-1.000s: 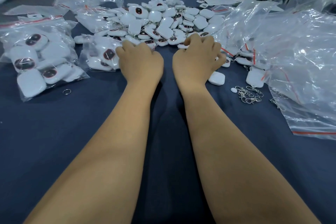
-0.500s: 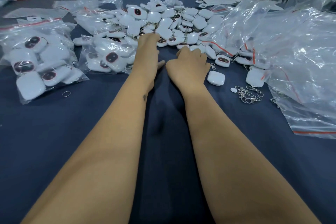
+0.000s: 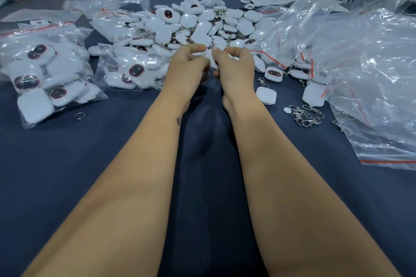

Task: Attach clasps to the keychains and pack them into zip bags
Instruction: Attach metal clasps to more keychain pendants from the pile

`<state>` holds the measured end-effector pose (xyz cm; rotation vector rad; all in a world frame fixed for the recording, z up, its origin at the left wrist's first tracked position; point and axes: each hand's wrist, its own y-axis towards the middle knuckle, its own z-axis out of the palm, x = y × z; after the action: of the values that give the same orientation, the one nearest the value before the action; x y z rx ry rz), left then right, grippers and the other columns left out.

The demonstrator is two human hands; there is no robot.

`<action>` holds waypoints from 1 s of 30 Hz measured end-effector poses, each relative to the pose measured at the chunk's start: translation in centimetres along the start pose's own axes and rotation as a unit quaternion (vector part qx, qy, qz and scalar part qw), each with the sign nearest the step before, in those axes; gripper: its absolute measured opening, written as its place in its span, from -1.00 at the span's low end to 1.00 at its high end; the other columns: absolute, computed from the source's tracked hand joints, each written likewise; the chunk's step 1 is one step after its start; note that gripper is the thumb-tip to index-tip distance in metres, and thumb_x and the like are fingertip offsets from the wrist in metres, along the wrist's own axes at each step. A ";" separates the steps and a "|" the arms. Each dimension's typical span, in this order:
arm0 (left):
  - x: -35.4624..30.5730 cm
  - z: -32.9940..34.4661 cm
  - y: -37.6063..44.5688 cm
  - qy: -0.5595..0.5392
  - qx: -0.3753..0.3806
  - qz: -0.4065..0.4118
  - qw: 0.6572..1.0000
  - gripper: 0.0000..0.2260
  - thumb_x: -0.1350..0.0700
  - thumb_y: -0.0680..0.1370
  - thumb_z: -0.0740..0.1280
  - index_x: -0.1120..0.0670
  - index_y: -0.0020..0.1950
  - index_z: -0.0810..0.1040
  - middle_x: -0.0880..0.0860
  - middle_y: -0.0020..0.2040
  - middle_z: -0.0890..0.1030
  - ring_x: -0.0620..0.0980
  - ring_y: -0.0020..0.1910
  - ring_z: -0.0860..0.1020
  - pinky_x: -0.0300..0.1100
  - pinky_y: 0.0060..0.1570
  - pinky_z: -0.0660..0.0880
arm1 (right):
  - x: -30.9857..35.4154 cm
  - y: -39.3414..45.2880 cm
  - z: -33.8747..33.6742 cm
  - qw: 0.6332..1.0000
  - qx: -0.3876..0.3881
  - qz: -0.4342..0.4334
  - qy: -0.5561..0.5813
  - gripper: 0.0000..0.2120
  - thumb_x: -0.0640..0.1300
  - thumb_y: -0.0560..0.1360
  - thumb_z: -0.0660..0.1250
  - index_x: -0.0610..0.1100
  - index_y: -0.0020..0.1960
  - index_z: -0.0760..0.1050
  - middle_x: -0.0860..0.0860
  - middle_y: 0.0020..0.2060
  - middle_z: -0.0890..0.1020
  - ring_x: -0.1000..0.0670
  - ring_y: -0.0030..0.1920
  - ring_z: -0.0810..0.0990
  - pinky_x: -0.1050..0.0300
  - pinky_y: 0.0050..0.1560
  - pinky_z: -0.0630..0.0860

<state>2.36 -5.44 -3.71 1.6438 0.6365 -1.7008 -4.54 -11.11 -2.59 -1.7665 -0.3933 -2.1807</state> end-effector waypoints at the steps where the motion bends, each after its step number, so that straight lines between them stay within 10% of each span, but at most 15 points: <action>1: 0.0 0.0 0.0 0.008 0.001 0.003 1.000 -0.74 0.30 0.50 0.27 -0.02 0.07 0.50 0.05 -0.09 0.56 0.01 -0.14 0.59 -0.06 0.07 0.58 | 0.0 0.0 0.0 1.000 0.000 -0.002 0.006 -0.87 -0.23 0.50 0.41 -0.15 -0.03 0.45 -0.06 -0.20 0.56 0.02 -0.32 0.46 0.19 -0.29 0.46; 15: 0.0 0.3 0.4 -0.025 -0.031 -0.036 0.999 -0.86 0.23 0.54 0.24 0.03 -0.13 0.52 0.03 -0.20 0.60 -0.04 -0.20 0.55 -0.15 -0.06 0.54 | -0.2 0.2 0.1 0.999 -0.019 0.002 0.042 -0.61 -0.39 0.41 0.45 -0.28 0.19 0.46 -0.24 0.06 0.61 -0.21 0.03 0.63 -0.17 0.15 0.57; 24: -0.3 0.0 0.1 -0.069 -0.015 -0.023 0.997 -0.76 0.26 0.57 0.22 0.03 0.12 0.60 0.09 0.07 0.66 -0.04 -0.08 0.62 -0.26 -0.21 0.53 | -0.8 -0.1 0.3 0.978 0.152 -0.088 -0.113 -0.80 -0.40 0.49 0.25 -0.16 -0.10 0.56 0.00 -0.32 0.58 0.10 -0.31 0.51 0.28 -0.27 0.44; 30: -0.6 -0.5 -0.2 -0.091 -0.009 -0.034 0.995 -0.74 0.30 0.61 0.18 -0.01 0.12 0.55 0.08 0.05 0.62 -0.08 -0.22 0.58 -0.28 -0.36 0.51 | -1.0 0.2 0.4 0.986 0.151 -0.038 -0.061 -0.67 -0.45 0.48 0.29 -0.08 0.09 0.43 -0.16 -0.07 0.66 0.00 -0.20 0.63 0.11 -0.19 0.59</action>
<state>2.53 -4.89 -3.17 1.4492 0.6226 -1.8634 -3.88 -11.05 -3.51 -1.7424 -0.7879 -1.9415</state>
